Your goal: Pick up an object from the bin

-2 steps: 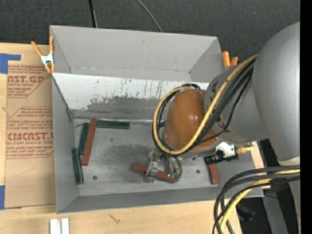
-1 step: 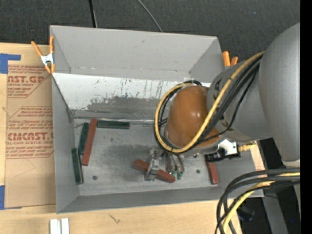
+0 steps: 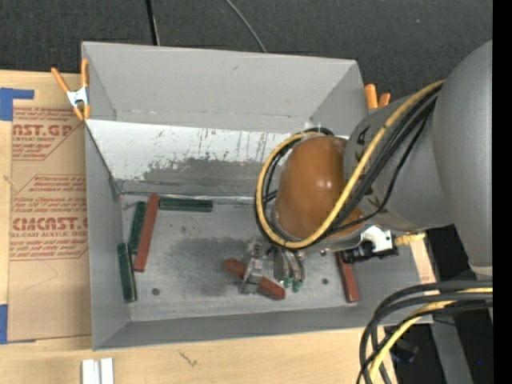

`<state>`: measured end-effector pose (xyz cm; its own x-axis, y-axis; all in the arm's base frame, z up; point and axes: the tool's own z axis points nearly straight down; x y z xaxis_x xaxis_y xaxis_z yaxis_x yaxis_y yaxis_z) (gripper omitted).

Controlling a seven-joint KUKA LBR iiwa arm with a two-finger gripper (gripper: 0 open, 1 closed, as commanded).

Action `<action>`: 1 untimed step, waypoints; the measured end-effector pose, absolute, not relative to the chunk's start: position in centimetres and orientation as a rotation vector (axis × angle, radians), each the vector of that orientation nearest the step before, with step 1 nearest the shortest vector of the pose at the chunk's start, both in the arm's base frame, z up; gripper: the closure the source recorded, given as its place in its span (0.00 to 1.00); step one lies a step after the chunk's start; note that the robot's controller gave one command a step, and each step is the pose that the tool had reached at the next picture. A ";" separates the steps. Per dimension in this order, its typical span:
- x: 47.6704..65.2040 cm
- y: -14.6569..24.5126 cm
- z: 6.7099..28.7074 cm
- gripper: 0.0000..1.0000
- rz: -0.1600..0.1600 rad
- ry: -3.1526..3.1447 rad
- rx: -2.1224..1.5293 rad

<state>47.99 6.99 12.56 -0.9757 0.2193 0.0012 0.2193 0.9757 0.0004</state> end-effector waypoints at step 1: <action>48.0 7.0 13.4 1.00 -0.001 -3.123 -0.346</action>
Offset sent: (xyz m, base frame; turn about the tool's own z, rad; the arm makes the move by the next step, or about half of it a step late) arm 0.0000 -0.0001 0.0652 0.0000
